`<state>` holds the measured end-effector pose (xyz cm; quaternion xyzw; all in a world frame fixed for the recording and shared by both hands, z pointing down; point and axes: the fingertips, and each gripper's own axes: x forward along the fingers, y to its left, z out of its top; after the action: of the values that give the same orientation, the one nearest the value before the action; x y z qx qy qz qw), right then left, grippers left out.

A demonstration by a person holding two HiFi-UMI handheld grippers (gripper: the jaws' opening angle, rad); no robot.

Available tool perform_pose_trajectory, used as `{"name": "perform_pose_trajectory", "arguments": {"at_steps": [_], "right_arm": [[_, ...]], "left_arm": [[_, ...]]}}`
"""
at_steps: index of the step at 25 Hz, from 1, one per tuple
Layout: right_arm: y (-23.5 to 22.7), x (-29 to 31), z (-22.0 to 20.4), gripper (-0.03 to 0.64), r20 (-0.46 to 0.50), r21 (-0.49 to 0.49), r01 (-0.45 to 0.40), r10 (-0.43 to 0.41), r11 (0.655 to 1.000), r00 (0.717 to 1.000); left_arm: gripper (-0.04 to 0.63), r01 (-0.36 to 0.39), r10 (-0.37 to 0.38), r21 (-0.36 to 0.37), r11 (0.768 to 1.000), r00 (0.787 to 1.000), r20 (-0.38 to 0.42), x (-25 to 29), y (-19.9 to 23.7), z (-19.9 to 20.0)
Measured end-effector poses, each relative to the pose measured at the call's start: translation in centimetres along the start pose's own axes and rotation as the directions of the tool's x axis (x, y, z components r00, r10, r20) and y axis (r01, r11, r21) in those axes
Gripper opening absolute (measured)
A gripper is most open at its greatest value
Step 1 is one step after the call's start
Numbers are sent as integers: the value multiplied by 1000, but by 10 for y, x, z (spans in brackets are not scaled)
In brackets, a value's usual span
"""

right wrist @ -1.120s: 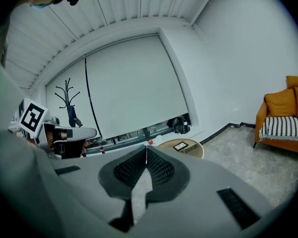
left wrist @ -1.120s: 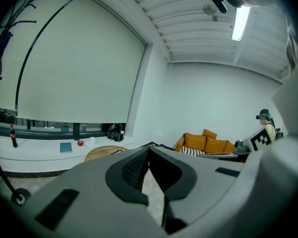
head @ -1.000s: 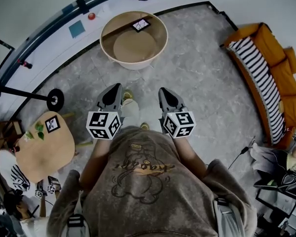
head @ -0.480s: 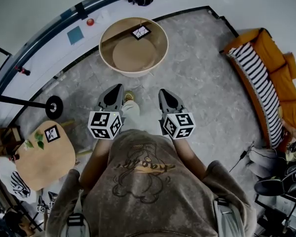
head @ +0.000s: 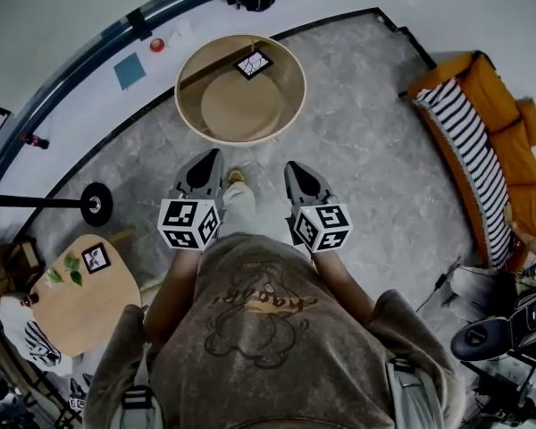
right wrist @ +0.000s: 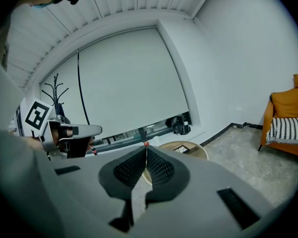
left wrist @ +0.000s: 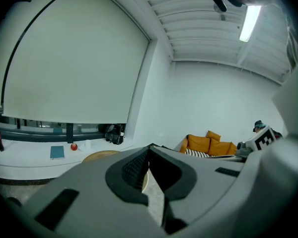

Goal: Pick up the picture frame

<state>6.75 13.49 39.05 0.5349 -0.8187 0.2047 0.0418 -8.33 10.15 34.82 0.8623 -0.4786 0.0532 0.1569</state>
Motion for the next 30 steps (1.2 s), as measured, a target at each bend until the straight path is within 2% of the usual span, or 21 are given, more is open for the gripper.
{"name": "perform_pose_trajectory", "arguments": {"at_steps": [9,23,30], "right_arm": [[-18,70,23,20,-42,11,16,-16,1000,999],[-53,182,85,20,-16,35,104,-103,994,995],[-60,210,102,20,-10,41,140,-140,989,990]], "left_arm": [[18,31,-31,0,1000,999,-41,65,43,22],[18,116,-115,14,993,992,-50,179,118,84],[18,156,-155,29,987,987,-44,213,136,106]]}}
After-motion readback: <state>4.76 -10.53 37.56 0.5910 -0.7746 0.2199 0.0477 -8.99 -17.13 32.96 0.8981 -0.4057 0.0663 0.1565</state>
